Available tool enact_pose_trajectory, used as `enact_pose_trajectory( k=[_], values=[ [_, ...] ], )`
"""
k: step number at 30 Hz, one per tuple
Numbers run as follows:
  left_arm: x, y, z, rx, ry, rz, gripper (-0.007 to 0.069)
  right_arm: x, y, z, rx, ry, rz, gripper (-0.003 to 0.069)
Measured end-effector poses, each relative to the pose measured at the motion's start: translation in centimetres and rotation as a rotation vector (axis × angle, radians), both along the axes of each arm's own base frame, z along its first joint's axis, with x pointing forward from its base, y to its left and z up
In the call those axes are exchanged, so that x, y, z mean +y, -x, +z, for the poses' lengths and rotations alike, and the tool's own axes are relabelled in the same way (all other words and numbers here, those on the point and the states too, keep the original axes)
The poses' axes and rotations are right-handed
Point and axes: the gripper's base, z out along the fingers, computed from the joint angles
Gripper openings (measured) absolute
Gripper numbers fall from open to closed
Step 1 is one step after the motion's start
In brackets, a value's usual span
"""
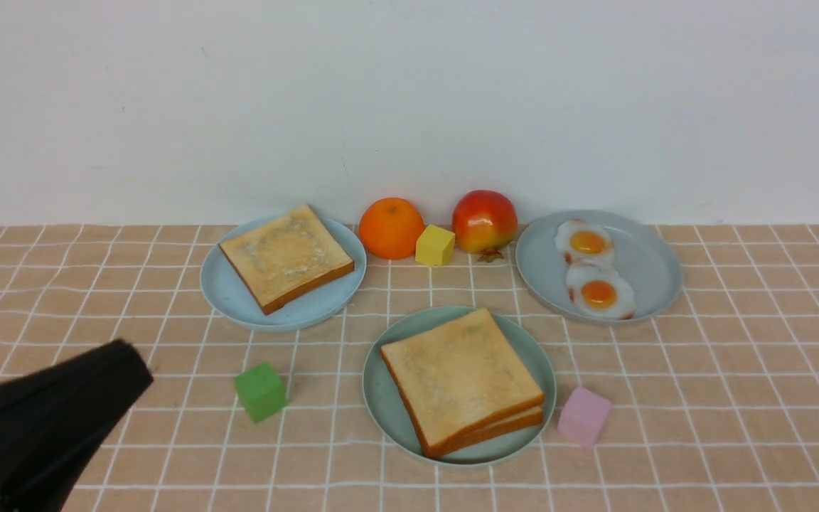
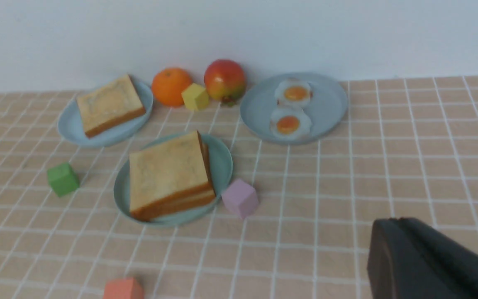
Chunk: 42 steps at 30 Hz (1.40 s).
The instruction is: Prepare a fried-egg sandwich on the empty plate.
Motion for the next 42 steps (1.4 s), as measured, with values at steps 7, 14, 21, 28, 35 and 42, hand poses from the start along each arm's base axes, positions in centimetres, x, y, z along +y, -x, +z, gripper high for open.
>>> enact_pose_trajectory(
  k=[7, 14, 21, 28, 35, 42],
  values=[
    [0.0, 0.0, -1.8, 0.046, -0.034, -0.002, -0.0013, 1.1, -4.9, -4.3, -0.135, -0.122, -0.027, 0.0003],
    [-0.2, 0.1, -2.7, 0.106, -0.083, -0.024, -0.0013, 1.7, -7.4, -8.9, -0.220, -0.162, -0.034, 0.0008],
    [-0.3, 0.1, -3.0, 0.134, -0.100, -0.034, -0.0013, 1.9, -8.2, -14.8, -0.079, -0.123, -0.043, 0.0013],
    [-0.3, 0.1, -3.1, 0.137, -0.102, -0.035, -0.0013, 1.1, -8.2, -17.5, -0.049, -0.018, -0.121, -0.0010],
    [-0.3, 0.1, -3.1, 0.138, -0.104, -0.035, -0.0013, 0.1, -7.9, -17.3, -0.106, 0.048, -0.268, -0.0015],
    [-0.3, 0.1, -3.1, 0.144, -0.107, -0.038, -0.0013, 0.1, -7.5, -17.6, -0.094, 0.064, -0.269, -0.0015]
  ],
)
